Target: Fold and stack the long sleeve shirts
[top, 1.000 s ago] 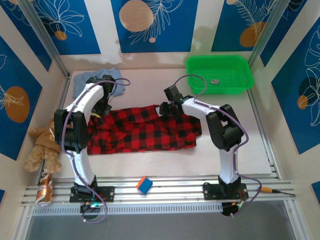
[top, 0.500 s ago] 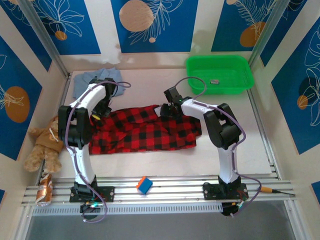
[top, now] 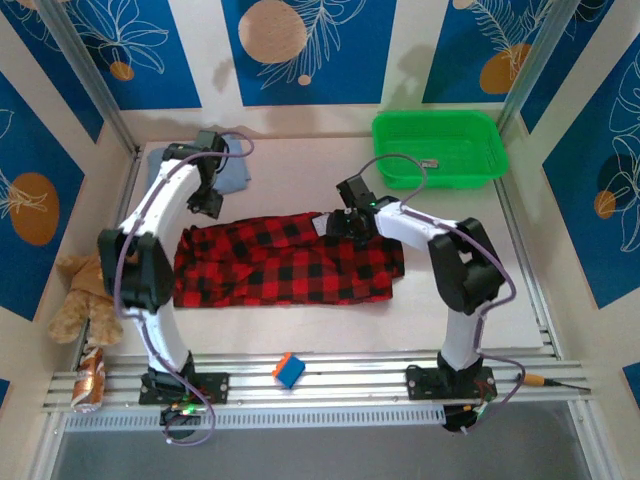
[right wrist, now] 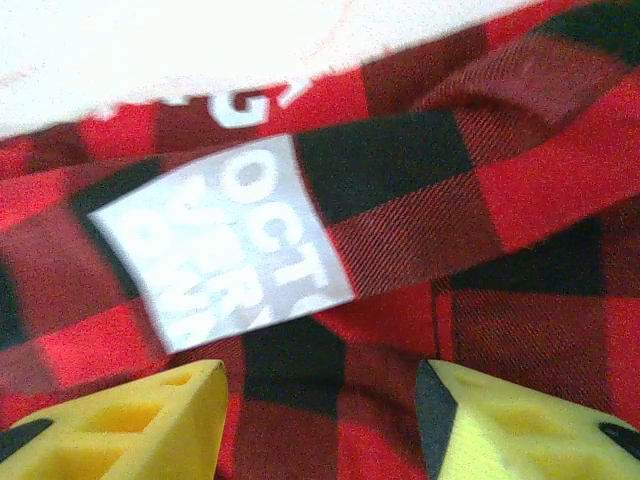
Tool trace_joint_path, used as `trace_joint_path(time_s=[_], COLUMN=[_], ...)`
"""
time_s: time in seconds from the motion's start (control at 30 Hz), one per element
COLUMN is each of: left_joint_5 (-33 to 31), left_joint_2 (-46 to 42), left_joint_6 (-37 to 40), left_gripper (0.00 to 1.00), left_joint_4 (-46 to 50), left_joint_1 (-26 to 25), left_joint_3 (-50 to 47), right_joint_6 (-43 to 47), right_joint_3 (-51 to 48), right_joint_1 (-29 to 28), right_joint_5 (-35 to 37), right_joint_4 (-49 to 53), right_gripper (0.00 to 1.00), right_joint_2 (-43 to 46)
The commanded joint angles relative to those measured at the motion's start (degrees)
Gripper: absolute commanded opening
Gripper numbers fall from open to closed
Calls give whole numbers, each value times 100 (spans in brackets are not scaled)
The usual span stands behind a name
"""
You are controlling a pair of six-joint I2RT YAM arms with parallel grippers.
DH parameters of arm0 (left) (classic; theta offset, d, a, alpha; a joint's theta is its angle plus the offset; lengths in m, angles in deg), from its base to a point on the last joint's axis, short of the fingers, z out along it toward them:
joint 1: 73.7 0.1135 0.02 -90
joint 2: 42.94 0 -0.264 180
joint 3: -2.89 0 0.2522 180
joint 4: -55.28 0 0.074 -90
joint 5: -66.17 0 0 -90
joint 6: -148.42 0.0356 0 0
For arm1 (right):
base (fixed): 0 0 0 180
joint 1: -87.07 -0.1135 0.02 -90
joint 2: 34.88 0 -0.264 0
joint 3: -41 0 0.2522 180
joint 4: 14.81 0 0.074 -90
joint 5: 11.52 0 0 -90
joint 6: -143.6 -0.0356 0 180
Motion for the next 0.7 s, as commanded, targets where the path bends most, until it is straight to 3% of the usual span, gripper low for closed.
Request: trace_joint_path(time_s=[0.0,0.17,0.37,0.5,0.67], left_joint_5=[2068,2323,1584,1467,1685], left_joint_2=[-643,-35,545,657,391], left_joint_6=[-310,-428,-510,-723,-1020], left_gripper=[81,69,69,69,70], left_joint_4=[-1007,-1630,-1807,-1851,-2000], left_joint_1=[-488,-556,-462,-292,69], left_joint_3=[-874,-1425,-1813,-2211,-2786], right_joint_6=[-68,-947,-2076,-2703,-3433], right_joint_3=[-174,-862,-1658,-1552,-1141], right_joint_1=[16,-251,-864,-1267,-1073], right_joint_5=[289,366,482,667,677], right_joint_4=[800,1079,971,1040,924], right_gripper=[55,51,42,40,39], right_joint_2=[786,1346,1478,978,249])
